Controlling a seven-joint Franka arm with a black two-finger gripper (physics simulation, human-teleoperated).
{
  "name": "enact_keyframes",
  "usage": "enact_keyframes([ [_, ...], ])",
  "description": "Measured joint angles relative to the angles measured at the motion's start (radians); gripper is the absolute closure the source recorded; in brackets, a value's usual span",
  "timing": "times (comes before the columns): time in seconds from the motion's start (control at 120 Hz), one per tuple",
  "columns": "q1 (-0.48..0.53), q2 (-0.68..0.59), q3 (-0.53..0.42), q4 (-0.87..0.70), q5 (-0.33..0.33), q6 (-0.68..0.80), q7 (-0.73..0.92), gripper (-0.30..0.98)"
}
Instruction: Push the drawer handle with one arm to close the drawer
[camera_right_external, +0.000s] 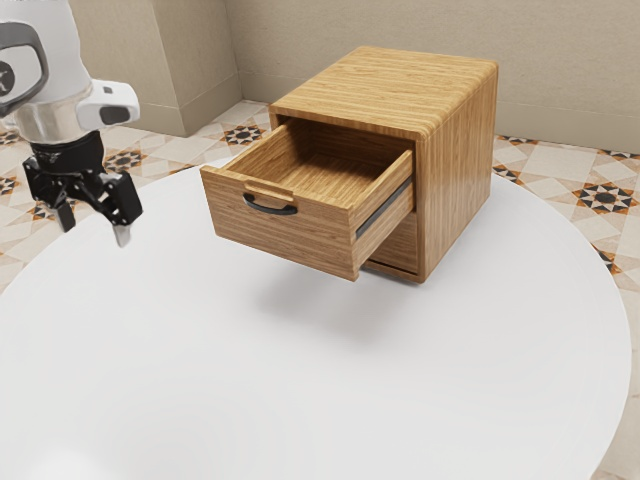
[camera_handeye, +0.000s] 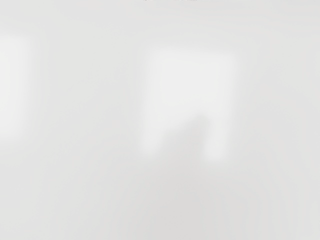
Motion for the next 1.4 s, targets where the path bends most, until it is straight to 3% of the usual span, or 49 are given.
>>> enact_keyframes([
  [0.108, -0.005, 0.028, -0.016, -0.003, -0.005, 0.051, -0.02, 0.07],
  [0.317, -0.01, 0.187, -0.034, 0.022, 0.002, 0.165, -0.03, 0.54],
  [0.483, -0.01, 0.309, -0.059, 0.1, 0.02, 0.237, -0.032, 0.69],
  [0.767, -0.021, 0.472, -0.087, 0.25, 0.053, 0.28, -0.04, 0.77],
  [1.4, -0.112, 0.734, -0.088, 0.485, 0.166, 0.265, -0.089, 0.79],
])
